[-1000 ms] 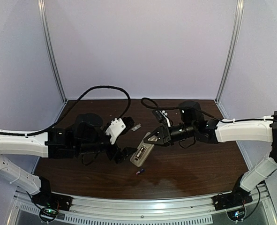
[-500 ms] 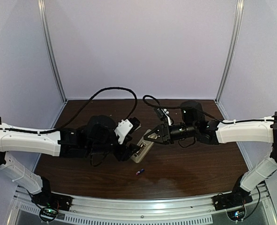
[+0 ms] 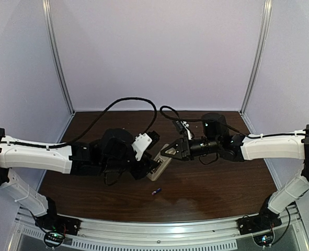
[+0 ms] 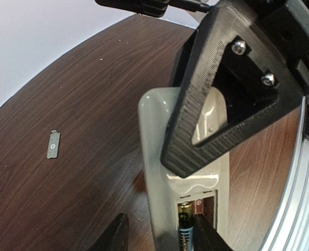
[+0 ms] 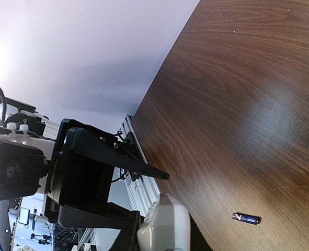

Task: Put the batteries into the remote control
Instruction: Press the battery in the battery compartment.

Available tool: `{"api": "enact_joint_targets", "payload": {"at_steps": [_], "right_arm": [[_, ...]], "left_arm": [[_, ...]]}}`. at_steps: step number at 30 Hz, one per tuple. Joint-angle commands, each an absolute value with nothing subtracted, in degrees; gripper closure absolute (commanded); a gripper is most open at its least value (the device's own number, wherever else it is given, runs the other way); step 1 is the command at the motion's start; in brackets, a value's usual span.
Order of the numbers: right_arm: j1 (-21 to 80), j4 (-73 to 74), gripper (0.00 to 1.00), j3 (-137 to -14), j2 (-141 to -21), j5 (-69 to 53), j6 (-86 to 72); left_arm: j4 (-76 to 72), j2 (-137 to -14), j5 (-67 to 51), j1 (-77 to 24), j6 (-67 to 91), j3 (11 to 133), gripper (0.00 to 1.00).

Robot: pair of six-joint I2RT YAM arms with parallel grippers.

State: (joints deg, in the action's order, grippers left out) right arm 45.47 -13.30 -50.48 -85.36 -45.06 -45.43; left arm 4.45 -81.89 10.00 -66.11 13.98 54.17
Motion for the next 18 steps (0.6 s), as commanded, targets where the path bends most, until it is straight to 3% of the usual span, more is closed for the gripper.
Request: {"api": "enact_joint_targets", "payload": {"at_steps": [1, 7, 12, 15, 18], "right_arm": [[45.18, -15.38, 1.00, -50.01, -82.48, -46.12, -46.01], [45.18, -15.47, 1.00, -49.92, -82.40, -46.49, -46.27], [43.19, -13.24, 1.00, -49.16, -82.78, -44.54, -45.37], [38.50, -13.50, 1.00, -46.45, -82.43, -44.39, -45.71], [34.29, -13.66, 1.00, -43.78, -81.35, -44.71, -44.75]], "left_arm": [[5.93, -83.83, 11.27, -65.73, 13.77, 55.91, 0.62], [6.85, -84.05, 11.97, -65.57, 12.92, 56.34, 0.67], [6.63, -82.36, 9.74, -65.52, 11.69, 56.55, 0.29], [6.47, -79.12, 8.29, -64.89, 11.22, 55.96, 0.22], [8.16, -76.54, 6.85, -64.33, 11.31, 54.82, 0.22]]}}
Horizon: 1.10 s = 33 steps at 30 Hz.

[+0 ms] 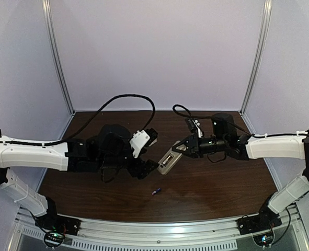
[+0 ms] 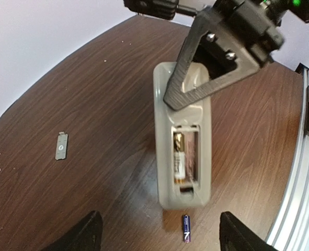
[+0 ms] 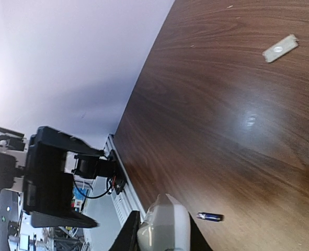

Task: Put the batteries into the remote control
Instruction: Press the battery in the battery compartment, then move the battery to the center of the board.

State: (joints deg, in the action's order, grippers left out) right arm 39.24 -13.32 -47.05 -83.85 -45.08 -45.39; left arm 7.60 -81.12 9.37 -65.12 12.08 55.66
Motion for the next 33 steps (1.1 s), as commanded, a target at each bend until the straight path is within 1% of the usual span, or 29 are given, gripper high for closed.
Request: {"api": "enact_joint_targets", "payload": {"at_steps": [1, 6, 10, 17, 21, 28, 33], "right_arm": [[33.21, -13.76, 1.00, -42.99, -80.87, -44.96, -44.33], [29.49, -17.13, 1.00, -39.42, -78.92, -49.05, -43.32], [29.02, -18.46, 1.00, -37.85, -76.78, -52.36, -40.55], [29.00, -20.44, 1.00, -34.96, -70.75, -56.14, -37.08], [29.05, -17.09, 1.00, -35.02, -67.73, -56.11, -33.64], [28.87, -8.47, 1.00, -37.13, -66.38, -52.52, -30.11], [27.01, -3.57, 1.00, -37.95, -66.62, -49.57, -29.00]], "left_arm": [[9.20, -76.37, 6.03, -64.27, 11.43, 54.39, 0.24], [11.43, -77.91, 0.35, -64.36, 13.43, 51.11, 0.37], [12.26, -80.62, 0.11, -65.11, 14.86, 50.28, 0.44], [10.21, -84.13, 0.00, -66.28, 16.21, 48.27, 0.50], [8.78, -85.46, 0.00, -66.33, 17.18, 47.45, 0.53], [8.44, -88.32, -2.18, -66.45, 16.52, 47.75, 0.55], [12.59, -90.20, -1.16, -66.87, 14.51, 50.85, 0.57]]}}
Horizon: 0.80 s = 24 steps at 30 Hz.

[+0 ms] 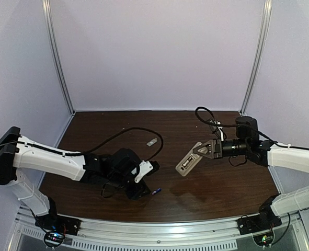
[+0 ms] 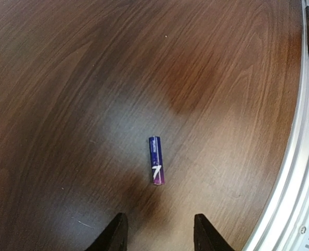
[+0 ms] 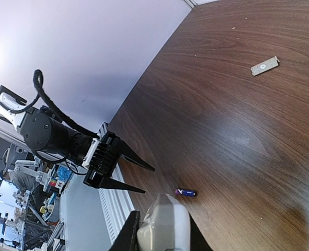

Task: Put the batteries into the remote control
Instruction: Move the battery to the center of the board.

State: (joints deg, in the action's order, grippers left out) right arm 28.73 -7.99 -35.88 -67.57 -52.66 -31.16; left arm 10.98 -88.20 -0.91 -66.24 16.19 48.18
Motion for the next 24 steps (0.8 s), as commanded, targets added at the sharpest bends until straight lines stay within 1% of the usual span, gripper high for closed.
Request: {"api": "enact_joint_targets", "payload": {"at_steps": [1, 9, 13, 15, 24], "right_arm": [[26.24, -3.29, 1.00, -37.78, -66.64, -49.49, -29.19], [20.88, -2.88, 1.00, -36.38, -65.93, -51.57, -29.69], [19.91, -3.00, 1.00, -35.75, -65.75, -52.02, -29.77], [19.71, -3.26, 1.00, -35.46, -65.83, -51.98, -29.86], [19.14, -2.07, 1.00, -34.87, -65.67, -51.72, -29.87]], "left_arm": [[14.37, -91.12, -1.11, -67.05, 14.16, 52.55, 0.57], [20.97, -99.54, -2.35, -67.24, 13.02, 60.23, 0.57], [22.05, -101.96, -0.98, -67.21, 13.23, 62.27, 0.54], [23.15, -103.66, 1.05, -67.23, 13.11, 64.17, 0.56], [27.85, -110.09, 2.36, -67.23, 12.12, 71.66, 0.66]]}}
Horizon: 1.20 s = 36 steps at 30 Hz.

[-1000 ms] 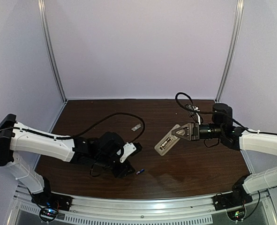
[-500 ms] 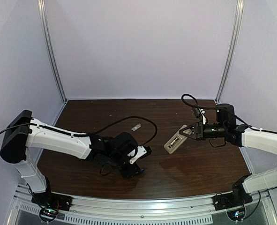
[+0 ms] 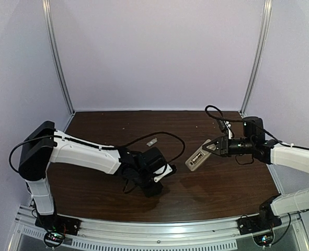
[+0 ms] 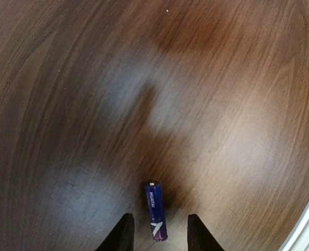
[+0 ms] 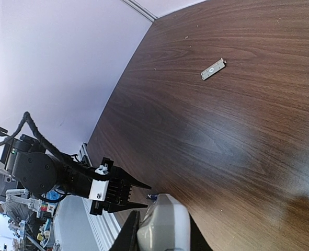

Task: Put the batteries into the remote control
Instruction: Move the battery to the center of the board.

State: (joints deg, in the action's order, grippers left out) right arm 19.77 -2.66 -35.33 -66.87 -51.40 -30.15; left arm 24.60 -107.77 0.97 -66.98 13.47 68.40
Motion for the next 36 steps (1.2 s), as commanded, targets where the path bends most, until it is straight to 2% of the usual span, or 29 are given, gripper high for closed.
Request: {"api": "enact_joint_targets", "payload": {"at_steps": [1, 11, 20, 27, 36], "right_arm": [[19.11, -1.62, 1.00, -35.01, -65.53, -51.58, -29.55], [18.98, -0.41, 1.00, -35.02, -64.53, -50.36, -28.92], [18.73, -0.40, 1.00, -35.35, -64.75, -50.89, -28.91], [18.78, -0.38, 1.00, -35.58, -64.80, -51.36, -28.83], [18.76, -0.57, 1.00, -34.97, -64.87, -51.39, -29.36]], "left_arm": [[28.93, -110.91, 2.49, -67.24, 12.13, 72.69, 0.67], [36.97, -116.24, 2.14, -67.19, 12.06, 79.10, 0.80], [41.38, -116.29, 0.53, -66.74, 11.47, 76.86, 1.00], [48.64, -111.90, -3.11, -66.34, 9.43, 70.83, 1.00], [54.01, -113.06, -2.57, -66.33, 8.58, 70.67, 0.79]]}}
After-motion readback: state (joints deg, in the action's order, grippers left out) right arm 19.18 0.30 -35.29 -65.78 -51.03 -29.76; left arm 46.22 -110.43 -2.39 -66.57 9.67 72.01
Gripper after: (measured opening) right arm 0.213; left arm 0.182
